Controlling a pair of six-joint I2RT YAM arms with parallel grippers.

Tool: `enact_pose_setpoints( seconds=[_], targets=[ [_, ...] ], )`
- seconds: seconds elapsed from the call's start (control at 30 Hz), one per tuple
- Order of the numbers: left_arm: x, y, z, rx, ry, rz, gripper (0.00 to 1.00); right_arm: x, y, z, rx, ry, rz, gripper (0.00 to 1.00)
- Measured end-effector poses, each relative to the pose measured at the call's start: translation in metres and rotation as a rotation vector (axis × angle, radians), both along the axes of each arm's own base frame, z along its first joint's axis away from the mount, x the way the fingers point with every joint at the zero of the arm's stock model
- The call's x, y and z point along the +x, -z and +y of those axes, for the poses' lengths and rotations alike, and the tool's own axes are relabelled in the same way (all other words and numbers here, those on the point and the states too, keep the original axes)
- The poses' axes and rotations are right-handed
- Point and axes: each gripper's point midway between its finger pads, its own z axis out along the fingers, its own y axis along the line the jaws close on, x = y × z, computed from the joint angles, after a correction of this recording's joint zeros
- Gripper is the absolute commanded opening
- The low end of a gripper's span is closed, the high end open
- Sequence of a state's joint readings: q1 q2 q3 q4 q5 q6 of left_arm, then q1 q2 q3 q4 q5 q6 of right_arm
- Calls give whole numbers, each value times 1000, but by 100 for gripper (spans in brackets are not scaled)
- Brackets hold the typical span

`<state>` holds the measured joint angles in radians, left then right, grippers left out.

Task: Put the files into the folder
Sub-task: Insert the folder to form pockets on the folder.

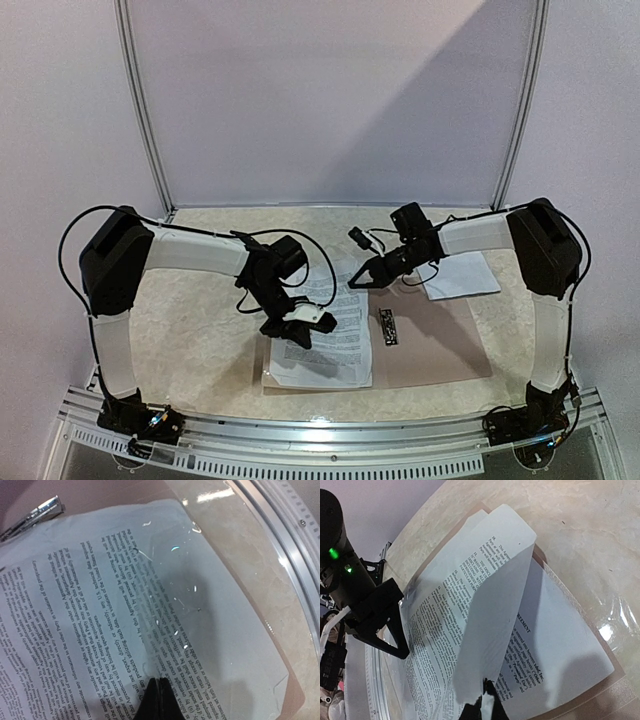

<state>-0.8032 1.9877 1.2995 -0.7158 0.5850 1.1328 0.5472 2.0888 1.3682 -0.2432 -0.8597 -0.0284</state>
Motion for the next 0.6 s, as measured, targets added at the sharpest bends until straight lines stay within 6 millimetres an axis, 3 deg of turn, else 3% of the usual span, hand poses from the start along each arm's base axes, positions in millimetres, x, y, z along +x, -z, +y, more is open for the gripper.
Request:
enact_pose_setpoints(
  seconds=[0.3,0.6],
  targets=[
    [0,0,0,2,0,-2,0,9,4,7,20,51,30,11],
    [2,1,1,9,-2,-11,0,14,24,7,-6,103,88,1]
  ],
)
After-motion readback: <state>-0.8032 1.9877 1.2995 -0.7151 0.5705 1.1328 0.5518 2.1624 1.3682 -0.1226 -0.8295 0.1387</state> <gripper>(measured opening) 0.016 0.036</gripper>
